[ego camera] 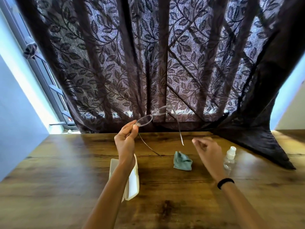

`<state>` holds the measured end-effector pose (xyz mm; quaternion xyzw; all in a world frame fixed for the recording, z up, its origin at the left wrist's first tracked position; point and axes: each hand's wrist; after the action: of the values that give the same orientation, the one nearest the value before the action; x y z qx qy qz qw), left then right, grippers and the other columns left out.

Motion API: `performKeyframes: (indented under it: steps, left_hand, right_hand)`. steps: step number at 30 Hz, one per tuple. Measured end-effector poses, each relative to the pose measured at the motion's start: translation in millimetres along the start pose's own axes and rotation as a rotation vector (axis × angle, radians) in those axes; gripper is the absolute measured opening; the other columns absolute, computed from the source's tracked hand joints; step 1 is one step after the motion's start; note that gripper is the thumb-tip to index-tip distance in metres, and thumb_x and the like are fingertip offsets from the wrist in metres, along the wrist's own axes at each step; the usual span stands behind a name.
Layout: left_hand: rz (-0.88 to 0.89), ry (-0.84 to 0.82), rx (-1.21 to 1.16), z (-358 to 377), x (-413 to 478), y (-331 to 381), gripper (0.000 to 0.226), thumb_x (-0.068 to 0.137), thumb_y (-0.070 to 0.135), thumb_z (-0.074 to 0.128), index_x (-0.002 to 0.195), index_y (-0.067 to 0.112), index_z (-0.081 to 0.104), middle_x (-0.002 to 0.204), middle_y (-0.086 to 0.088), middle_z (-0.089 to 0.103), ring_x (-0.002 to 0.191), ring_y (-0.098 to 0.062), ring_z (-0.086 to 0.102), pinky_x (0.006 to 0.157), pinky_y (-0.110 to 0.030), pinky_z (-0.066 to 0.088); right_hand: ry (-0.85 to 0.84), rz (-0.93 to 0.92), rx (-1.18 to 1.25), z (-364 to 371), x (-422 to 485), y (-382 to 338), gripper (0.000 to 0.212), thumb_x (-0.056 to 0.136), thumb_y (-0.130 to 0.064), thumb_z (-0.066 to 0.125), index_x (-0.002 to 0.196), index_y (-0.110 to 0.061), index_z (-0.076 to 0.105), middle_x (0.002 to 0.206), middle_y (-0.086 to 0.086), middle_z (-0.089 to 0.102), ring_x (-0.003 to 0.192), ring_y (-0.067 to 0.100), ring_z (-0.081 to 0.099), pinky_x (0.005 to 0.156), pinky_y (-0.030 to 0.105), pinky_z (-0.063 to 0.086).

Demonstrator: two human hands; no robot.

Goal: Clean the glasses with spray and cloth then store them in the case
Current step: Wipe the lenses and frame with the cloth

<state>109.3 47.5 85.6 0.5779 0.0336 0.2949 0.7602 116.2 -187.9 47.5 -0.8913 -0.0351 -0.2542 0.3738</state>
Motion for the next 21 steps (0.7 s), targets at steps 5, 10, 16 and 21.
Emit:
performKeyframes:
  steps: [5,10,16,21]
  left_hand:
    - [0.075,-0.154,0.087,-1.9,-1.2,0.9,0.020,0.085,0.001,0.059,0.084,0.017,0.070,0.088,0.002,0.060,0.081,0.001,0.059,0.073,-0.012,0.046]
    - [0.250,-0.343,0.271,-5.8,-0.9,-1.0,0.030,0.078,-0.003,0.062,0.084,0.025,0.069,0.076,0.003,0.051,0.081,-0.020,0.048,0.074,-0.038,0.045]
    - [0.384,-0.564,0.391,-16.0,3.6,3.6,0.054,0.071,-0.016,0.063,0.087,0.035,0.069,0.079,0.005,0.060,0.077,0.000,0.059,0.073,-0.013,0.048]
    - [0.346,-0.720,0.526,-27.3,6.9,0.3,0.042,0.081,-0.006,0.061,0.110,0.024,0.064,0.095,0.008,0.068,0.092,-0.009,0.065,0.085,-0.021,0.051]
  right_hand:
    - [-0.053,0.136,0.423,-17.8,20.6,-22.7,0.020,0.087,-0.021,0.061,0.094,-0.005,0.069,0.072,0.002,0.067,0.061,0.009,0.059,0.056,0.018,0.048]
    - [-0.209,0.521,0.869,-26.2,31.6,-37.6,0.032,0.088,-0.028,0.056,0.087,0.002,0.065,0.065,0.009,0.066,0.050,0.010,0.059,0.046,0.016,0.050]
    - [-0.208,0.558,0.920,-29.4,28.9,-37.2,0.020,0.080,-0.017,0.067,0.085,0.003,0.067,0.065,0.010,0.068,0.051,0.010,0.062,0.047,0.017,0.052]
    - [-0.102,0.490,0.897,-27.8,26.2,-34.9,0.018,0.079,0.002,0.065,0.096,-0.002,0.064,0.072,0.012,0.068,0.056,0.010,0.064,0.054,0.017,0.055]
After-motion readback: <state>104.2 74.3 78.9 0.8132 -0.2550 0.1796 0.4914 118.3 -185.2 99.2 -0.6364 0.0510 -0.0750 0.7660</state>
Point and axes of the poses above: each hand's wrist, its own x-axis towards the middle knuckle, its own z-axis out of the palm, y = z × x
